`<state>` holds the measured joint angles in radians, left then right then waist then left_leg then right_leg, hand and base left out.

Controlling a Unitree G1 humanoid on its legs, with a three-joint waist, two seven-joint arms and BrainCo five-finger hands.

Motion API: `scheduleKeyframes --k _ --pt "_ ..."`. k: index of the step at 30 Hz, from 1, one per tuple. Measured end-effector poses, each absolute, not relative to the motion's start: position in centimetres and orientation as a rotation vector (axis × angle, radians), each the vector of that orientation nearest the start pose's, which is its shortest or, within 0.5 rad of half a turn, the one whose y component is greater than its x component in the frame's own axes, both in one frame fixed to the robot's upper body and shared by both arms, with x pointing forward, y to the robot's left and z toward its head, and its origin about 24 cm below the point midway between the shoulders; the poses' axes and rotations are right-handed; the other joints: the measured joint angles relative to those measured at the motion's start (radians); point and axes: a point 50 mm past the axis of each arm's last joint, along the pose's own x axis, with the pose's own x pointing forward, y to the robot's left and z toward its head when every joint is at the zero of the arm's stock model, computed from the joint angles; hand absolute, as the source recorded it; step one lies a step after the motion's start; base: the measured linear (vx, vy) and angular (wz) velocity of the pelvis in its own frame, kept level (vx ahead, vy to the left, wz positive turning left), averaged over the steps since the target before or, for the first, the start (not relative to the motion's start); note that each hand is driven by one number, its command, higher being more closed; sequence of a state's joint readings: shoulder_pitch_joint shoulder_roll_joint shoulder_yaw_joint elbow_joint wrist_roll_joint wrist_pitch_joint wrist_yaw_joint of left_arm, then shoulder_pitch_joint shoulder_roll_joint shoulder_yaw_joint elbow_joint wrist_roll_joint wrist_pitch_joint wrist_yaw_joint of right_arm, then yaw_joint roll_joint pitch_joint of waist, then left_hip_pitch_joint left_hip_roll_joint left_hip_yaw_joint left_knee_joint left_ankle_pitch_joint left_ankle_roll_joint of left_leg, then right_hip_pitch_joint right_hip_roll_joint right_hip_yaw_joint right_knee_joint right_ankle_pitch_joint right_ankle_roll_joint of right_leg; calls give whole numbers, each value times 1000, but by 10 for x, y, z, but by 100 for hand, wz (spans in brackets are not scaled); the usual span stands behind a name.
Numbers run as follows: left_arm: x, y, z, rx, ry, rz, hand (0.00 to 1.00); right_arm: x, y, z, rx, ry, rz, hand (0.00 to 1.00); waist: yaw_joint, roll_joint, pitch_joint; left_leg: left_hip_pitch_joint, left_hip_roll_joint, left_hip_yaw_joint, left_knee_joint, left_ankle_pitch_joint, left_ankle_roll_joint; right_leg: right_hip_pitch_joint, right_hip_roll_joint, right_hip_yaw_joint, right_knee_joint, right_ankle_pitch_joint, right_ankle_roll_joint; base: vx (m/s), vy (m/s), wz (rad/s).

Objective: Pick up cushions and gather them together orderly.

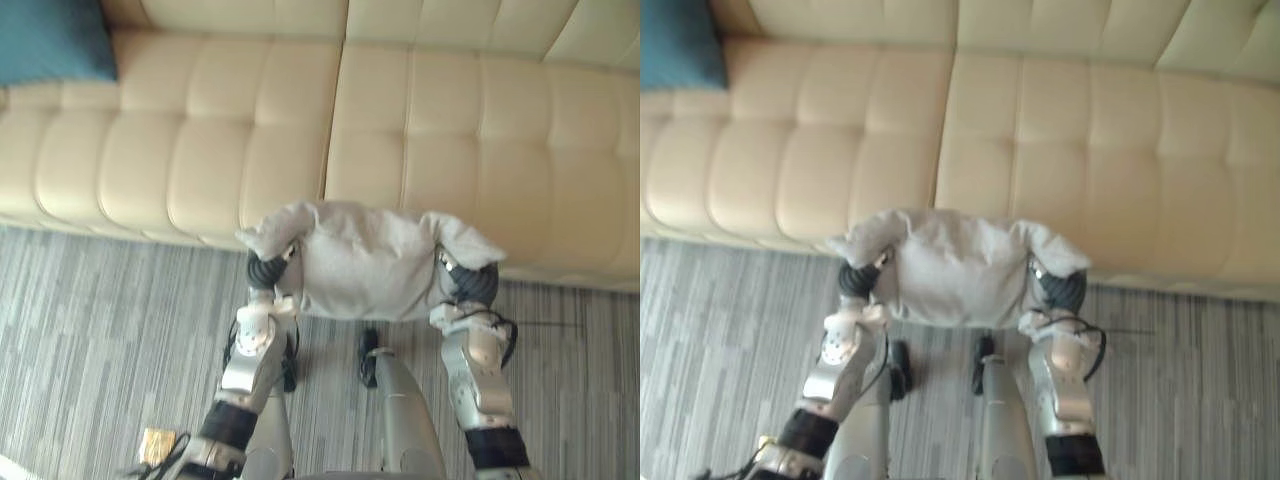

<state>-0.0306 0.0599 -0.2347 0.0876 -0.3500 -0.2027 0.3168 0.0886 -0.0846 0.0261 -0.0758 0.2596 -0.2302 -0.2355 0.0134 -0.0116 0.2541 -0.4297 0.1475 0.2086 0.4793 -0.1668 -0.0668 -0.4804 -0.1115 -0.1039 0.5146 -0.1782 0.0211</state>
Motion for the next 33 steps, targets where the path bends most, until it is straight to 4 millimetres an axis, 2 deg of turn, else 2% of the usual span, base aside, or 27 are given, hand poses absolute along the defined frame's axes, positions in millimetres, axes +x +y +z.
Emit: scheduleKeyframes --k 4,5,7,8,9,10,11,13,14,15,16,17,18,19,20,21,22,23,24,26,27,28,30,31,32,33 --pt "235 125 34 -310 -32 113 100 215 -177 50 173 -155 -239 100 10 0 -43 67 11 22 -5 -33 -1 70 15 16 -40 -3 16 100 52 -26" --pt "230 125 34 -310 -29 105 100 208 -178 48 169 -145 -238 100 20 -1 -47 95 14 33 4 -53 1 93 19 32 -45 -4 18 76 80 -31" --pt "224 125 31 -306 -18 100 100 203 -179 43 167 -127 -239 100 20 3 -52 119 16 42 26 -87 5 119 17 41 -37 -19 43 90 90 -21" --pt "220 125 28 -302 -5 97 100 200 -180 40 164 -111 -242 100 19 0 -53 148 11 47 30 -110 3 129 6 49 13 -21 64 85 62 -11" --pt "218 126 26 -299 8 99 100 199 -179 38 141 -104 -240 100 19 -1 -54 180 4 59 33 -125 8 97 -8 52 116 2 98 85 62 -14" --pt "217 127 25 -298 12 101 100 199 -179 38 128 -103 -237 100 19 -1 -54 192 2 63 33 -130 9 87 -13 52 153 14 112 72 65 -17" --pt "215 128 23 -293 17 103 100 198 -178 37 119 -99 -234 100 19 2 -55 223 1 70 31 -141 11 65 -18 56 228 51 113 73 57 -11" --pt "215 128 23 -290 17 103 100 197 -178 36 92 -94 -231 100 17 -1 -62 260 -1 71 15 -151 14 48 -31 46 290 93 95 105 38 -5" --pt "215 128 23 -290 18 103 100 197 -178 35 89 -90 -231 100 16 -2 -65 264 -1 70 9 -149 17 42 -32 44 292 95 91 158 -19 -6" --pt "215 129 23 -284 19 102 100 198 -178 30 88 -68 -232 100 17 -12 -79 278 -1 69 -27 -142 29 38 -38 21 280 68 61 147 -37 -8" --pt "215 129 23 -282 19 101 100 199 -178 27 88 -59 -233 100 17 -13 -83 281 -2 68 -38 -142 29 37 -41 6 264 44 55 204 -76 -23" --pt "215 129 23 -282 21 100 100 199 -179 22 84 -35 -233 100 24 -23 -94 294 -3 65 -67 -142 29 37 -40 -20 186 7 59 164 -76 -21" --pt "215 129 22 -282 22 99 100 199 -180 20 82 -27 -236 100 24 -23 -99 296 -3 61 -75 -142 29 36 -37 -29 147 5 56 235 -107 -20" --pt "215 128 21 -280 29 90 100 197 -182 14 77 0 -243 100 23 -24 -116 304 -4 51 -102 -142 24 41 -19 -26 -2 25 58 294 -137 4" --pt "215 126 20 -278 34 82 100 195 -184 12 74 13 -248 100 16 -26 -118 319 -11 41 -114 -145 4 70 -12 -15 -88 60 49 399 -195 23" --pt "212 118 12 -283 78 67 100 189 -190 8 58 39 -267 100 4 9 -124 356 7 8 -124 -157 -21 104 2 -36 -80 67 -7 382 -161 26" --pt "211 115 10 -287 92 63 100 187 -192 7 54 49 -273 100 5 19 -129 369 5 0 -122 -141 -43 116 3 -46 -74 52 -15 408 -161 26" --pt "207 110 7 -295 117 49 100 182 -197 5 44 64 -285 100 0 29 -138 367 20 -46 -50 -119 -56 148 10 -61 -43 8 -29 480 -193 21" --pt "207 105 5 -304 124 32 100 179 -202 7 20 66 -283 100 -1 46 -148 295 64 -71 156 -77 -65 210 25 -94 -57 -14 -52 467 -209 22" --pt "207 103 6 -307 120 19 100 176 -205 14 7 43 -280 100 2 51 -151 229 113 -50 330 3 -56 280 37 -111 -99 -22 -64 333 -113 14" --pt "207 102 6 -308 117 7 100 174 -205 22 8 13 -281 100 6 48 -151 195 142 -10 416 10 -45 336 38 -115 -143 -23 -66 278 -40 10" --pt "207 102 6 -308 117 4 100 174 -206 24 9 4 -282 100 6 47 -151 185 147 3 427 8 -41 352 38 -117 -157 -23 -66 387 -12 14" --pt "208 101 7 -309 116 -2 100 175 -208 34 5 -41 -287 100 10 43 -160 148 164 58 401 -14 -8 412 35 -129 -208 -23 -66 258 21 12" --pt "208 100 7 -310 113 -7 100 176 -209 36 4 -54 -292 100 18 44 -161 147 162 71 325 -28 9 436 35 -129 -223 -23 -66 168 87 -2" --pt "208 99 8 -309 113 -11 100 176 -210 36 3 -55 -296 100 27 45 -166 153 149 64 227 -32 17 451 34 -128 -233 -22 -65 271 189 -9" --pt "208 98 8 -304 111 -14 100 176 -210 35 2 -49 -300 100 36 52 -190 164 103 22 22 22 25 449 35 -123 -236 -21 -62 217 194 -17"
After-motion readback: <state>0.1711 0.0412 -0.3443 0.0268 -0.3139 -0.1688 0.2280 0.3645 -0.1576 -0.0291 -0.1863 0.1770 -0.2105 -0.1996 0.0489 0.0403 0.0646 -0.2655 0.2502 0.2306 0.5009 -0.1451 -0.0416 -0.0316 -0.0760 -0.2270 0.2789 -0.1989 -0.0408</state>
